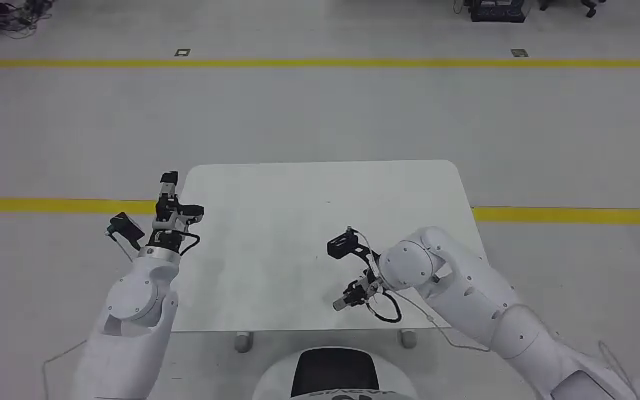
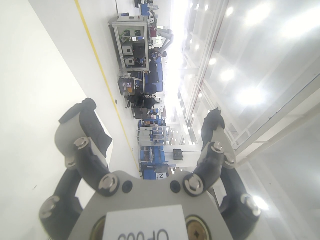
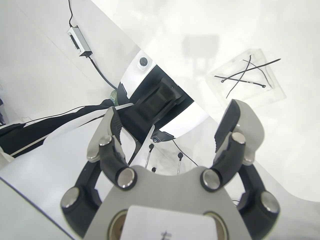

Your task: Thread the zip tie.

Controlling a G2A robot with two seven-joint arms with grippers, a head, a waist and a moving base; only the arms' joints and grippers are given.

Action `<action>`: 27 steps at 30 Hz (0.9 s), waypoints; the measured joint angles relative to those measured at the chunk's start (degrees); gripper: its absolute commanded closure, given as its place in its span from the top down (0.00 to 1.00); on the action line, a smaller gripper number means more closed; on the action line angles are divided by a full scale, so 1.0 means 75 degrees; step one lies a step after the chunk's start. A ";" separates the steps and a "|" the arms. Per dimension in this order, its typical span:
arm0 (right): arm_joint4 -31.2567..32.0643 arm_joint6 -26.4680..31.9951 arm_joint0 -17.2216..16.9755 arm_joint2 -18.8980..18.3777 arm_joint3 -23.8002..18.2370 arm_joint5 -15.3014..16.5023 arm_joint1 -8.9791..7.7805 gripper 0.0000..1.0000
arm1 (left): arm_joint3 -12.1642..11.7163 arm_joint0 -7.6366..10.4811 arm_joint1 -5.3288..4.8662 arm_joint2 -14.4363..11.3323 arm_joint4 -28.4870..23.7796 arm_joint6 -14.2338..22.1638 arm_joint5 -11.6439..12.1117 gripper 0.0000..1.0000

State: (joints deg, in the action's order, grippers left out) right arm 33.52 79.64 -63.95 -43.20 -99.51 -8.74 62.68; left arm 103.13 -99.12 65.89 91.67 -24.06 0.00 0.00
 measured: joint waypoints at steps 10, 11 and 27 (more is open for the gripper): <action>0.0150 -0.0014 0.0369 0.0550 0.0820 -0.0269 0.0124 1.00 | 0.0000 0.0000 0.0000 0.0000 0.0000 0.0000 0.0000 1.00; 0.0112 -0.0019 0.0379 0.0541 0.0822 -0.0298 0.0127 1.00 | 0.0000 0.0000 0.0000 0.0000 0.0000 0.0000 0.0000 1.00; 0.0893 0.0001 0.0703 0.1225 0.1357 -0.0855 0.0291 1.00 | 0.0000 0.0000 0.0000 0.0000 0.0000 0.0000 0.0000 1.00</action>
State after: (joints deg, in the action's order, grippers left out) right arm 40.21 79.65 -58.69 -34.01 -89.33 -15.16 64.87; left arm 103.13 -99.12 65.89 91.67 -24.06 0.00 0.00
